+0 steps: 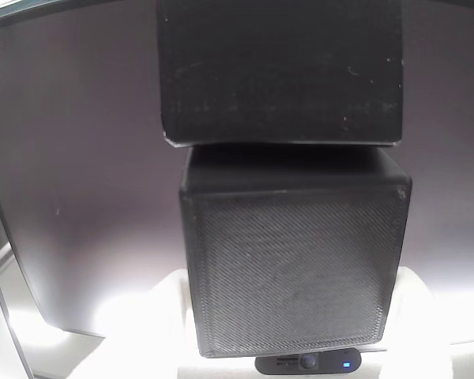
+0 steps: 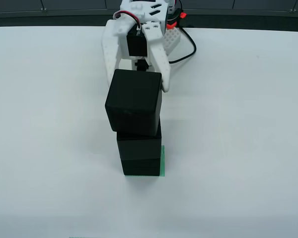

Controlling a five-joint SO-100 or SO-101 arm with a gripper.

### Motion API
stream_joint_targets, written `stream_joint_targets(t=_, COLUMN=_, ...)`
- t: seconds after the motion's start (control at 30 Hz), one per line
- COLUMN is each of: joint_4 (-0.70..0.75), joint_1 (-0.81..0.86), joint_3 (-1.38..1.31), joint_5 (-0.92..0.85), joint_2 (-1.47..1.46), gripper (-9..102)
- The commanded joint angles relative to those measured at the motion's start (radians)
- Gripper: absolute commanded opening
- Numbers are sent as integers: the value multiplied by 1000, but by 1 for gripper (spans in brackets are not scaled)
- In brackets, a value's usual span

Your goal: Stack 3 Blocks on the chosen place.

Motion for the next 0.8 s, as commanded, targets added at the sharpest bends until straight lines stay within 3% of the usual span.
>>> stream_joint_targets(t=0.0, joint_4=-25, joint_1=0, joint_3=-6, joint_5=-5, joint_2=-2, gripper=26)
stream_joint_targets(t=0.77, joint_4=-43, joint_1=15, joint_3=5, joint_5=-17, joint_2=34, gripper=33)
